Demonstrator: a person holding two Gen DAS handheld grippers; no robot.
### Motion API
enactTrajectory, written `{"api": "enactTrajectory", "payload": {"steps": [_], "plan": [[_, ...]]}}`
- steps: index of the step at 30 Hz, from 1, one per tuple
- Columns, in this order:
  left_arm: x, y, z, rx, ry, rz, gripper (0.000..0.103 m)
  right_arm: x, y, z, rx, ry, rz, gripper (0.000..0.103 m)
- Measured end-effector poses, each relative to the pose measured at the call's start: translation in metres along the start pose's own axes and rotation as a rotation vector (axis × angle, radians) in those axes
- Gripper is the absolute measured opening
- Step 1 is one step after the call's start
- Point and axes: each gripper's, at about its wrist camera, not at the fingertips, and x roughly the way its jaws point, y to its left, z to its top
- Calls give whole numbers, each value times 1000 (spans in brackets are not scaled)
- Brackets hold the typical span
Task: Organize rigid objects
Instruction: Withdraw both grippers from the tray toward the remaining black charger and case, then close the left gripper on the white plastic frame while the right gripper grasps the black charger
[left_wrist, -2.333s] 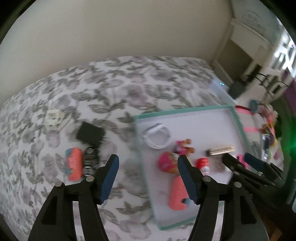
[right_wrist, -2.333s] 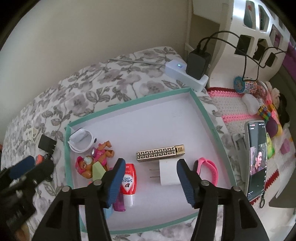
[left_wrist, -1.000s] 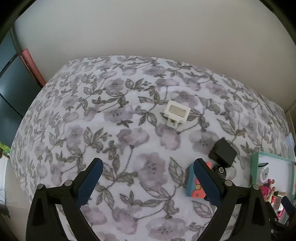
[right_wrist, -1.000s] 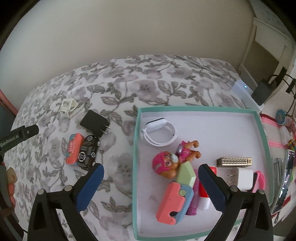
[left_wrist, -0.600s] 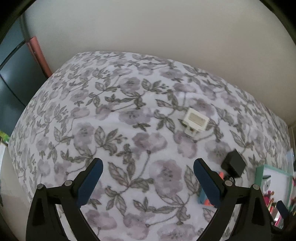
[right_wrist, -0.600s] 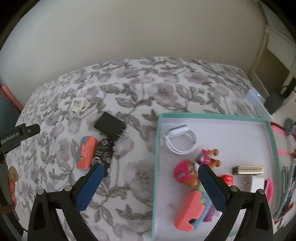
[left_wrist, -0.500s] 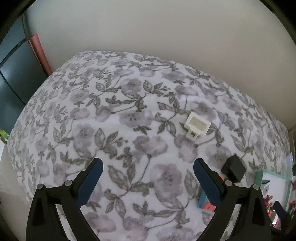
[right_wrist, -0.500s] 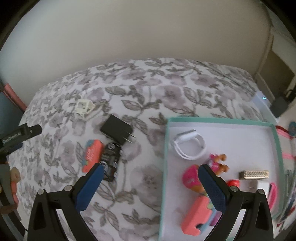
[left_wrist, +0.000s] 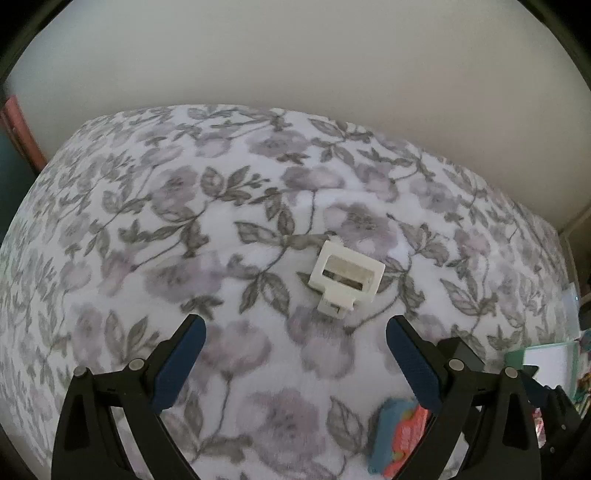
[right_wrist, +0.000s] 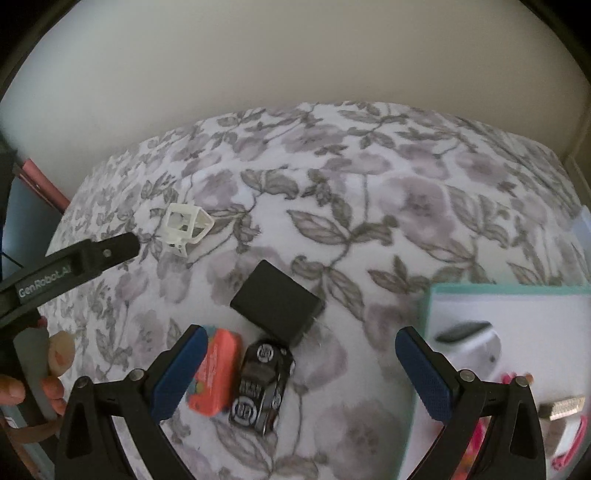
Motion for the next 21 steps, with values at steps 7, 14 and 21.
{"api": "enactTrajectory", "payload": {"steps": [7, 14, 21], "plan": [[27, -12, 12, 34, 5, -19, 98, 27, 8, 9, -33, 23, -7, 101], [48, -20, 17, 56, 17, -7, 97, 41, 5, 12, -41, 38, -17, 94], [57, -22, 15, 69, 29, 1, 53, 43, 6, 9, -58, 34, -30, 68]]}}
